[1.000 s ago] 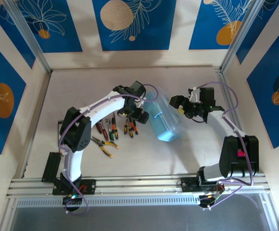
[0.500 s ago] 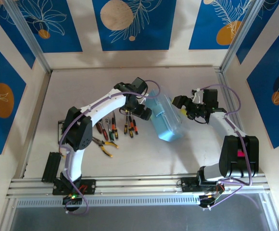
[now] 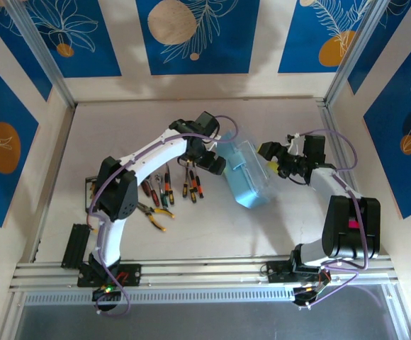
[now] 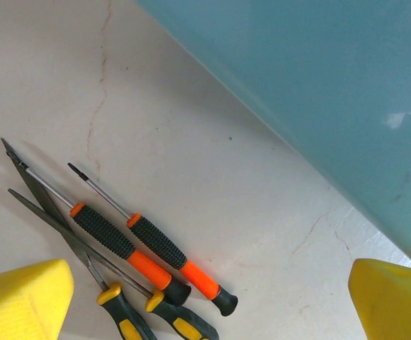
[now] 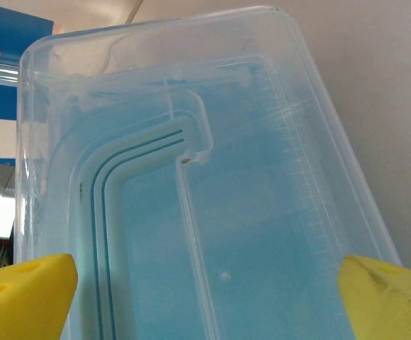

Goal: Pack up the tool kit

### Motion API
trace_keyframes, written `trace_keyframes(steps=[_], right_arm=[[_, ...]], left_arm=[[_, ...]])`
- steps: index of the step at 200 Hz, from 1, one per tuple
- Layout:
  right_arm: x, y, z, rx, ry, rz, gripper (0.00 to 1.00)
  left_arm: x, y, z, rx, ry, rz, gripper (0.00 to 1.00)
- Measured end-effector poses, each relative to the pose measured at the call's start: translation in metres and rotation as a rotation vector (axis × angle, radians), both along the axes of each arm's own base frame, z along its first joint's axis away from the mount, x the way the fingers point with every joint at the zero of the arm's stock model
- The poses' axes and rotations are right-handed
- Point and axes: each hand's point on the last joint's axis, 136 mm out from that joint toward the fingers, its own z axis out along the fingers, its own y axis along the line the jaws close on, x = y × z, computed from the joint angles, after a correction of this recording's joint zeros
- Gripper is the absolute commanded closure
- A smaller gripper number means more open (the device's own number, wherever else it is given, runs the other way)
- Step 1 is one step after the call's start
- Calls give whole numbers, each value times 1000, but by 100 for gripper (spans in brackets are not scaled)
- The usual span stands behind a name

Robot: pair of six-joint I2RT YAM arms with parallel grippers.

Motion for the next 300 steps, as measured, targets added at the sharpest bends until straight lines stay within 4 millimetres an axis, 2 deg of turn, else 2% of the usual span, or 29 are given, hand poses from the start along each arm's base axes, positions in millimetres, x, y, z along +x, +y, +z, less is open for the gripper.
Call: trace_keyframes(steps=[300], right_arm=[[-16, -14, -20, 55, 96, -42, 1]], left_arm=[[5, -7, 8, -33, -18, 0, 0]])
